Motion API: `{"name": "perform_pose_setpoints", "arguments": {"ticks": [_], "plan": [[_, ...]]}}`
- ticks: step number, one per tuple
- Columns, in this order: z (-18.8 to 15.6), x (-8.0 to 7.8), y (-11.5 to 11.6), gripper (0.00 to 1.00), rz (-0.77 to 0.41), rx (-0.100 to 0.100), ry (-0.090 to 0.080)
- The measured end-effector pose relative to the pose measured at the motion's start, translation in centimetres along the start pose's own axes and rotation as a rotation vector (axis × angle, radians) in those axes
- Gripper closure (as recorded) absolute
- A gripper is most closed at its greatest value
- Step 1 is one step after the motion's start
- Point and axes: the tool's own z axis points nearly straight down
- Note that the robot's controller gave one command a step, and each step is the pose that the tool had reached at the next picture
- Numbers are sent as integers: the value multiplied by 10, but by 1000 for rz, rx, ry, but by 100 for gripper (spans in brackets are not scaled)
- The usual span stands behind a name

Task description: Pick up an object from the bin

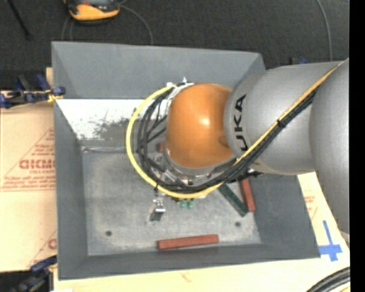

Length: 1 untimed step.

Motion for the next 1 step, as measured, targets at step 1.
{"name": "perform_pose_setpoints", "arguments": {"ticks": [1], "plan": [[-59, 0, -7, 0, -19, -1, -5]]}}
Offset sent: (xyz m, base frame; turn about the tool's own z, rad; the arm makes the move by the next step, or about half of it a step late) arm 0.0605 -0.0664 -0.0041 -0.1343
